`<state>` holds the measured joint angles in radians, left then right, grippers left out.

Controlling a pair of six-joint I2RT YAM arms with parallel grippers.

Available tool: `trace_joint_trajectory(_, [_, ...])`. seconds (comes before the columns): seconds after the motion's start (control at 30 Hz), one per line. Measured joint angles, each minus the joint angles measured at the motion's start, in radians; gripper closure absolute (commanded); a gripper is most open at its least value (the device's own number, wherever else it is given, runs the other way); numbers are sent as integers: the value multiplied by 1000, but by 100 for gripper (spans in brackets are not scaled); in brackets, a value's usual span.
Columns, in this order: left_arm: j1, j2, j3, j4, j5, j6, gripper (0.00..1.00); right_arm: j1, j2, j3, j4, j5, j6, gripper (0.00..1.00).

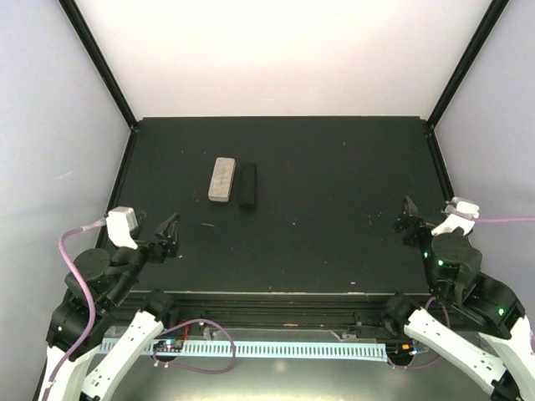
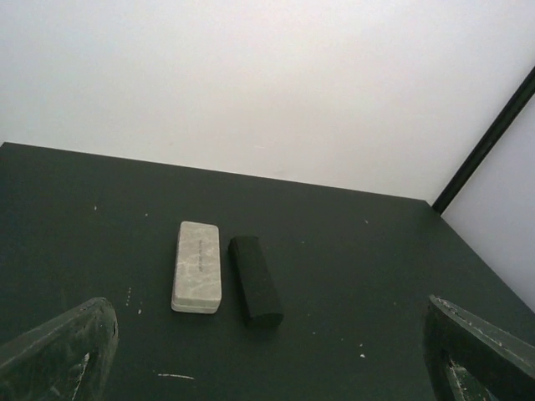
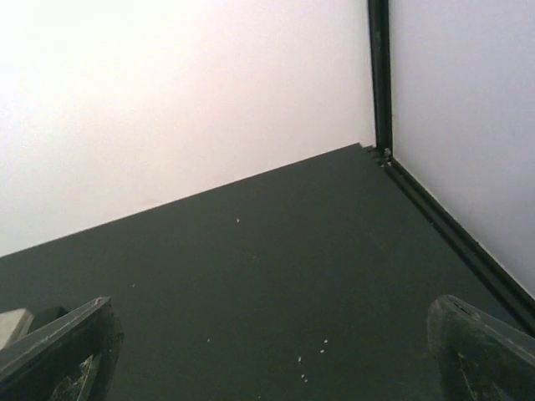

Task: Organize the sunglasses
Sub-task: Reset both arms

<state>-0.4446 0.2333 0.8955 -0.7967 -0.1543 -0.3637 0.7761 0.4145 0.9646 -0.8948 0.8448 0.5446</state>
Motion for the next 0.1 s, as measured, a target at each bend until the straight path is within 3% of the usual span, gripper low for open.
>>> trace_joint_trajectory(0.1, [0,0,10,-10,-8,2,1,0,-41,-12,-5,35,0,0])
